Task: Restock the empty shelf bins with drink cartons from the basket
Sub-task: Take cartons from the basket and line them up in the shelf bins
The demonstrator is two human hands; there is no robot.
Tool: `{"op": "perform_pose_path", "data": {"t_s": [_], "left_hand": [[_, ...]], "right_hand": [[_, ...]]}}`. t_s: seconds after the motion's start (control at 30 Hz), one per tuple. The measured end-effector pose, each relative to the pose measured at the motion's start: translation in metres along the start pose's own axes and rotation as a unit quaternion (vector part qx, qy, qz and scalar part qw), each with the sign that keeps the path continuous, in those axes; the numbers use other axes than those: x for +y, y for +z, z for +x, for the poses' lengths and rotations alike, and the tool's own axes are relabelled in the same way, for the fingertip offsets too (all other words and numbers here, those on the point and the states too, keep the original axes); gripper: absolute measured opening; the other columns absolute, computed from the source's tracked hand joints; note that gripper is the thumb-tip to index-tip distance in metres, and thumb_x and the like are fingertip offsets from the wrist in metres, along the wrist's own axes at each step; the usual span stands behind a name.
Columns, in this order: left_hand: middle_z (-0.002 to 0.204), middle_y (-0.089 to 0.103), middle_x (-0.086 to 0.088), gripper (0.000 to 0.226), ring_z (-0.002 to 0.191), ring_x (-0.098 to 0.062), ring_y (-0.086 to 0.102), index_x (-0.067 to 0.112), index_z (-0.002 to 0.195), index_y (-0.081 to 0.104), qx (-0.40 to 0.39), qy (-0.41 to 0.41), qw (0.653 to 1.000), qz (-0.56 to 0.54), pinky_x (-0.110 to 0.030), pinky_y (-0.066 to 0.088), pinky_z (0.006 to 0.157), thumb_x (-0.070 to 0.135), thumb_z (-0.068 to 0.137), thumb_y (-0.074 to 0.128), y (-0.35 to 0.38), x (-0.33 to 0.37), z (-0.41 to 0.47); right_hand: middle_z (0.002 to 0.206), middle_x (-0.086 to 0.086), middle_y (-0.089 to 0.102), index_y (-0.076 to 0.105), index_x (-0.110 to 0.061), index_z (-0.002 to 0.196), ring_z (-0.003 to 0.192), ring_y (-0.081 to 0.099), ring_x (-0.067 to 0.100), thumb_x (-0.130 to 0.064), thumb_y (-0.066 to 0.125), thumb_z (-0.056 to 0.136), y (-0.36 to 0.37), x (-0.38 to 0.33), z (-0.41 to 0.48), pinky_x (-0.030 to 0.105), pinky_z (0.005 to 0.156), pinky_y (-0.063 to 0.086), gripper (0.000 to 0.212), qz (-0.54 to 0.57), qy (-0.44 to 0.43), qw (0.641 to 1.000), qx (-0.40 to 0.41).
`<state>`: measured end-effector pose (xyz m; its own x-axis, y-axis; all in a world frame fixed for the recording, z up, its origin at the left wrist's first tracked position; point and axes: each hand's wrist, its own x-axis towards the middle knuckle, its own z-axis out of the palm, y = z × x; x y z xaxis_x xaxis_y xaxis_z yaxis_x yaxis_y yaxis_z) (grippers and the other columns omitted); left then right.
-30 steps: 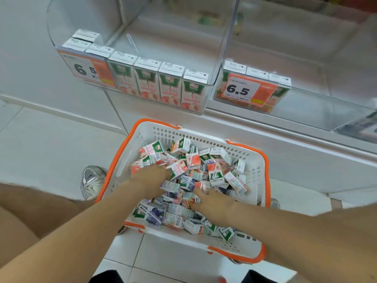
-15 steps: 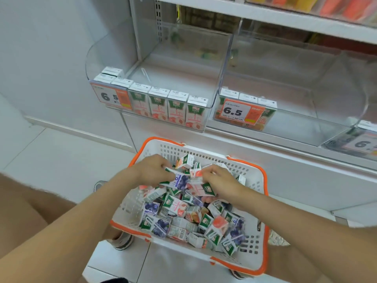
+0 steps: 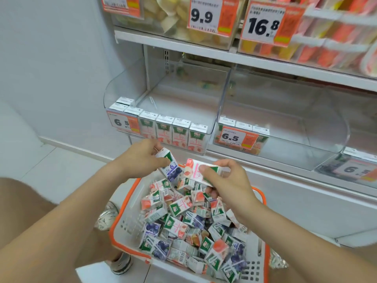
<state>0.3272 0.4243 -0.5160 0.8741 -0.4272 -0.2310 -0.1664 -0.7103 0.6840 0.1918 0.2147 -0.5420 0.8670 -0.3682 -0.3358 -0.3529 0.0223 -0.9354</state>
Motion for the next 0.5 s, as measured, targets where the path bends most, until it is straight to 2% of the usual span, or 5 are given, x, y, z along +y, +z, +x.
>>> {"op": "perform_pose_path", "data": {"t_s": [0.13, 0.23, 0.33, 0.4, 0.5], "left_hand": [[0.100, 0.067, -0.010, 0.021, 0.092, -0.030, 0.063, 0.007, 0.105, 0.067, 0.079, -0.004, 0.996, 0.030, -0.041, 0.051, 0.076, 0.027, 0.098, 0.069, -0.018, 0.003, 0.003], [0.101, 0.066, -0.012, 0.017, 0.092, -0.031, 0.059, 0.007, 0.108, 0.065, 0.146, -0.023, 0.989, 0.028, -0.041, 0.049, 0.074, 0.022, 0.100, 0.065, -0.031, -0.006, 0.010], [0.106, 0.066, -0.014, 0.017, 0.097, -0.034, 0.059, 0.004, 0.110, 0.065, 0.172, -0.035, 0.983, 0.045, -0.039, 0.049, 0.075, 0.015, 0.098, 0.065, -0.039, -0.018, 0.016], [0.106, 0.066, -0.017, 0.018, 0.095, -0.035, 0.061, 0.000, 0.110, 0.066, 0.172, -0.050, 0.983, 0.050, -0.041, 0.052, 0.075, 0.010, 0.095, 0.066, -0.041, -0.026, 0.019], [0.102, 0.068, -0.017, 0.013, 0.090, -0.034, 0.062, 0.000, 0.105, 0.069, 0.167, -0.064, 0.983, 0.035, -0.043, 0.054, 0.074, 0.007, 0.094, 0.067, -0.042, -0.036, 0.023]], "right_hand": [[0.096, -0.007, 0.080, 0.062, -0.023, 0.114, 0.085, 0.076, 0.014, -0.027, 0.085, 0.086, 0.019, -0.034, -0.008, 0.038, 0.079, 0.063, 0.037, -0.073, -0.179, 0.981, 0.004], [0.102, -0.010, 0.078, 0.065, -0.023, 0.116, 0.094, 0.075, 0.006, -0.020, 0.083, 0.090, 0.041, -0.062, 0.006, 0.026, 0.081, 0.061, 0.032, -0.058, -0.281, 0.958, 0.023], [0.106, -0.015, 0.074, 0.065, -0.028, 0.123, 0.091, 0.073, 0.008, -0.017, 0.072, 0.096, 0.064, -0.086, 0.038, 0.035, 0.079, 0.062, 0.030, -0.118, -0.347, 0.930, 0.038], [0.110, -0.013, 0.072, 0.062, -0.021, 0.131, 0.092, 0.070, 0.009, -0.015, 0.066, 0.097, 0.081, -0.098, 0.067, 0.036, 0.083, 0.059, 0.035, -0.188, -0.382, 0.904, 0.051], [0.125, 0.004, 0.067, 0.051, -0.011, 0.141, 0.108, 0.063, 0.024, -0.014, 0.060, 0.100, 0.111, -0.114, 0.112, 0.035, 0.093, 0.047, 0.042, -0.298, -0.419, 0.856, 0.059]]}}
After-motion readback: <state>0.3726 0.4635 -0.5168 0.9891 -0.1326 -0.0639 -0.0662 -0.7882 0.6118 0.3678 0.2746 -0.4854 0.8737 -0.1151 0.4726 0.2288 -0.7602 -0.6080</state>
